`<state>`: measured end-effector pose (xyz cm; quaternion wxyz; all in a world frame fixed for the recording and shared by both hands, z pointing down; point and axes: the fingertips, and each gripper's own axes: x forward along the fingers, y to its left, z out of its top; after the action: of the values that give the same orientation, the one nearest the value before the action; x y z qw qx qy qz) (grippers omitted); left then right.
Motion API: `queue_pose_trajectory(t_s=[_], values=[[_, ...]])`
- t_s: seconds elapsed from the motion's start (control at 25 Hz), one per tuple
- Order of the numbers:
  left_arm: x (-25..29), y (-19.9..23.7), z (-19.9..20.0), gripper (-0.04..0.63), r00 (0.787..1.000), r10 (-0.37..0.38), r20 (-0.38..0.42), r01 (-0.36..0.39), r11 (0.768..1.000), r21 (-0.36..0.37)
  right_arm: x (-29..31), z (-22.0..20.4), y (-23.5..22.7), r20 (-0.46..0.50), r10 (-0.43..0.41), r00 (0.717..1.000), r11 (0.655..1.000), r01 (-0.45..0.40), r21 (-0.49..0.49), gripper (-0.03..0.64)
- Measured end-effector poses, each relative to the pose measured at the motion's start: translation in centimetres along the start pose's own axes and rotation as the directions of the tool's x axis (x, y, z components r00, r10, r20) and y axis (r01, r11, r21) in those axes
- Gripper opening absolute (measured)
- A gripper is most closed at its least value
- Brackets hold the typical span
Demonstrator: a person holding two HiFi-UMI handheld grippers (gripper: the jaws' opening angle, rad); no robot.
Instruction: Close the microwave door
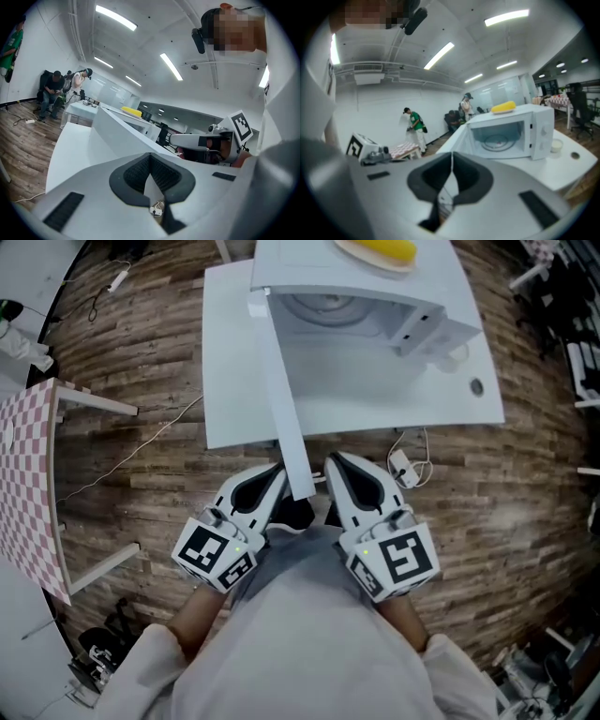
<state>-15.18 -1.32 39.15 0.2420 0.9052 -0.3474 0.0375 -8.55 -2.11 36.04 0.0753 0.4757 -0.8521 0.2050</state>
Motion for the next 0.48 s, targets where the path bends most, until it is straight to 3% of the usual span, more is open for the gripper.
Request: queue_pose_trajectory(t_s=[0.48], values=[[3.6, -1.8, 0.3, 0.018, 0.995, -0.088, -0.045, 0.089, 0.996, 0.026, -1.6, 0.5, -3.2, 0.012, -0.075, 0.997, 0.997, 0.075, 0.016, 0.025]])
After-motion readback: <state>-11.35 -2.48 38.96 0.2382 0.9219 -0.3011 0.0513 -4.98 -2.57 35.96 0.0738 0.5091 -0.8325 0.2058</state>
